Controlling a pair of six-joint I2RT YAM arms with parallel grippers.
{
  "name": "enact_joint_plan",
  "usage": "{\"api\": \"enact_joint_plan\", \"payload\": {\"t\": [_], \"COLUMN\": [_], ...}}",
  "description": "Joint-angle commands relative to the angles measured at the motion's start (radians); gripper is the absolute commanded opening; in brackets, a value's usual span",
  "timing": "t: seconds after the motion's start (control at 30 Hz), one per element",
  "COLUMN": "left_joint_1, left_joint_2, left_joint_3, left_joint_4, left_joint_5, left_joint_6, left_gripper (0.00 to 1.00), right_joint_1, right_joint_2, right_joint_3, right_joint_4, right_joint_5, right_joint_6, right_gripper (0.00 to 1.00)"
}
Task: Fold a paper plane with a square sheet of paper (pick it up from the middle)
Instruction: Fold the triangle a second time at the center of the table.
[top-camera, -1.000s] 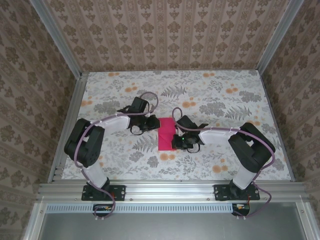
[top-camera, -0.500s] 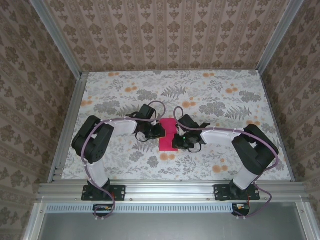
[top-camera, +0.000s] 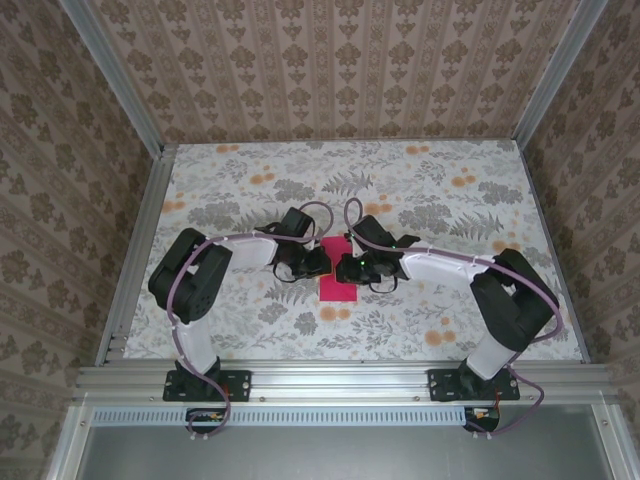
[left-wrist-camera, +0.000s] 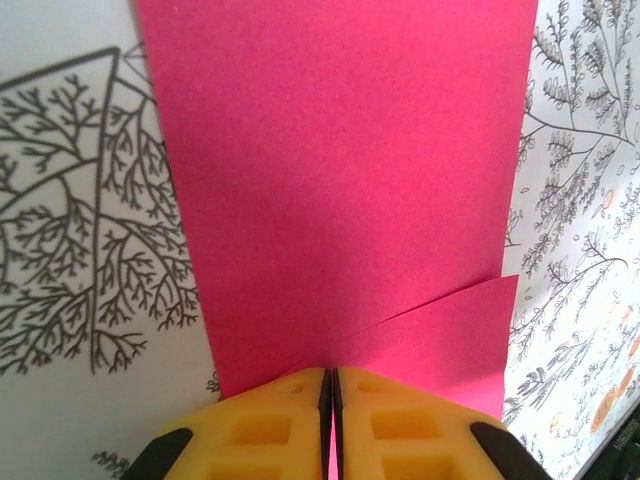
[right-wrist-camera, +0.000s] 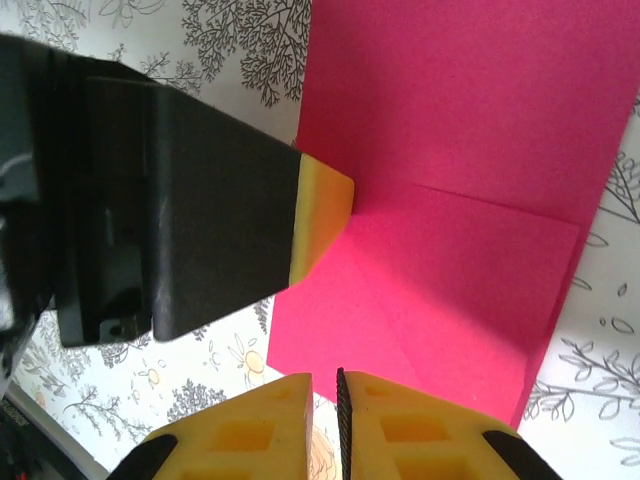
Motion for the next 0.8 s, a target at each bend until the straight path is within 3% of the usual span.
{"api": "enact_joint_plan", "payload": {"t": [0.0,0.77], "left_joint_1": [-0.006,-0.006], "left_joint_2": [0.035,0.067], "left_joint_3": [0.014,0.020], "left_joint_4": [-0.074,-0.166], "left_joint_5": [-0.050,-0.158], "left_joint_6": [-0.009,-0.014], "left_gripper": [0.13,0.12], "right_joint_1": [-0.001,0.005], "right_joint_2": [0.047,0.091], "right_joint_3": [0.028,-0.056], "right_joint_4": [-0.076,-0.143], "right_joint_5": [0.023,0.008], "right_joint_6": [-0.018,-0.073], "right_gripper": [0.16,0.13]}}
